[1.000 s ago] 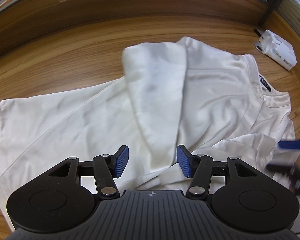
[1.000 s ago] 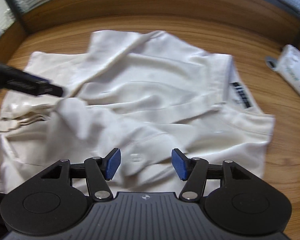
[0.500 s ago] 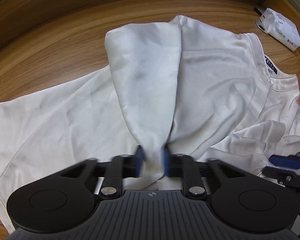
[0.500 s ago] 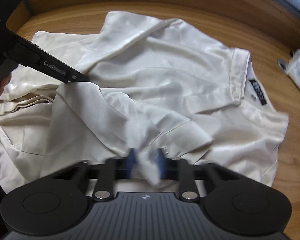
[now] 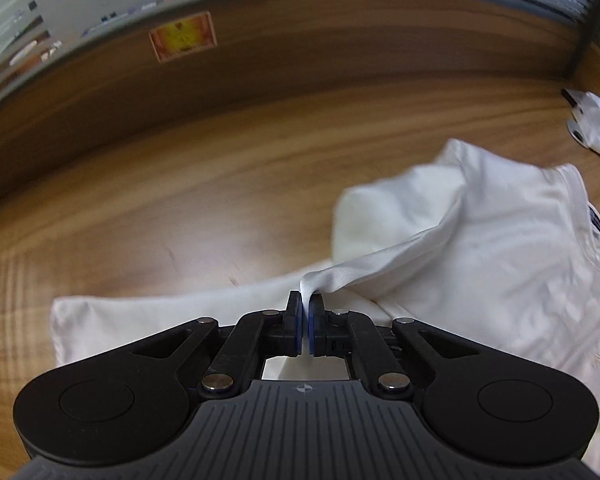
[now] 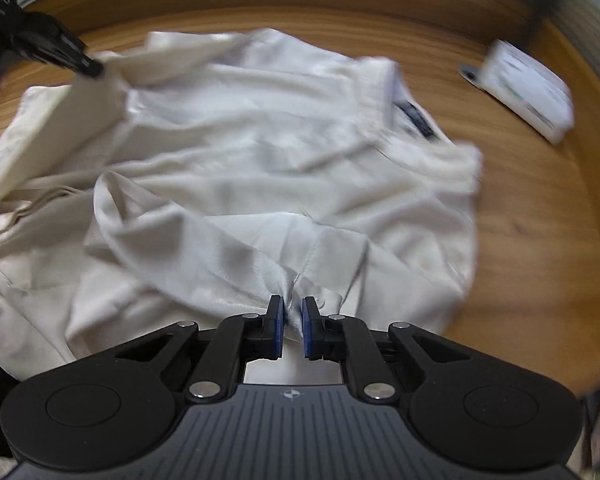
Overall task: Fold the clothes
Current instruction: 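Lift the shirt off the desk with the right gripper by the collar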
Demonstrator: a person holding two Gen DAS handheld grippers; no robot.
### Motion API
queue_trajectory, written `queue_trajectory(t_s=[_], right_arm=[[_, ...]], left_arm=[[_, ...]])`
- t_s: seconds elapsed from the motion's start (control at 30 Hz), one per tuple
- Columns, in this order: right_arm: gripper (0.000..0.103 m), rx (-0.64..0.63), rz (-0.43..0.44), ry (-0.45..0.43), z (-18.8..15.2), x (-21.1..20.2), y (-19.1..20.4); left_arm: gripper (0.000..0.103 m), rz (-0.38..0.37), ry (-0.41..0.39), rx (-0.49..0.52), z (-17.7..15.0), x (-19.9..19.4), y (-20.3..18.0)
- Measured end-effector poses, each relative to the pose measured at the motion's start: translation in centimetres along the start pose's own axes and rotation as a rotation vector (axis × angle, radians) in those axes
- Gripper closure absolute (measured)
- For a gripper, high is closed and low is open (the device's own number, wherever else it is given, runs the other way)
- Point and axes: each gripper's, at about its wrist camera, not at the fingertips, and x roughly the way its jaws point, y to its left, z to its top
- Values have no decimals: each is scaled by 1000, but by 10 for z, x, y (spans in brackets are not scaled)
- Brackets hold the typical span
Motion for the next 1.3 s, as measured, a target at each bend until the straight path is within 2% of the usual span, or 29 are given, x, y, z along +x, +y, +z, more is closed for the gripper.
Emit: queue_trajectory(t_s=[0.33,0.43,0.57,0.67,0.83,1.0,1.1,1.2,1.27,1.3], right_arm=[[92,182,-134,140,-90,-28,-30],[92,237,-164,194,-122,-34,-37],[92,306,-181,250,-157,-37,-40],[92,357,-189,303,-184,-36,-39],[92,447,-193,385,-231,-34,-29],[92,505,-184,447,-263,-27,-13],[92,528,-173,480,-276,-19,-1],[91,550,-166,495,-283,-14,8],[90,559,-165,471,-279,-17,12],[86,563,-165,458,-276,-18,13]], left_arm=[[99,71,-32,119,70,17,30],[99,102,-52,189,90,21,33],[99,156,-79,280,117,27,34],[99,143,-80,313,130,28,33],[98,69,-49,362,131,28,20],[98,37,-12,483,108,37,-4],[96,9,10,510,97,40,-12],[90,-24,34,517,89,39,-16],[82,-35,39,521,83,35,-17],[75,-42,40,522,80,33,-17]])
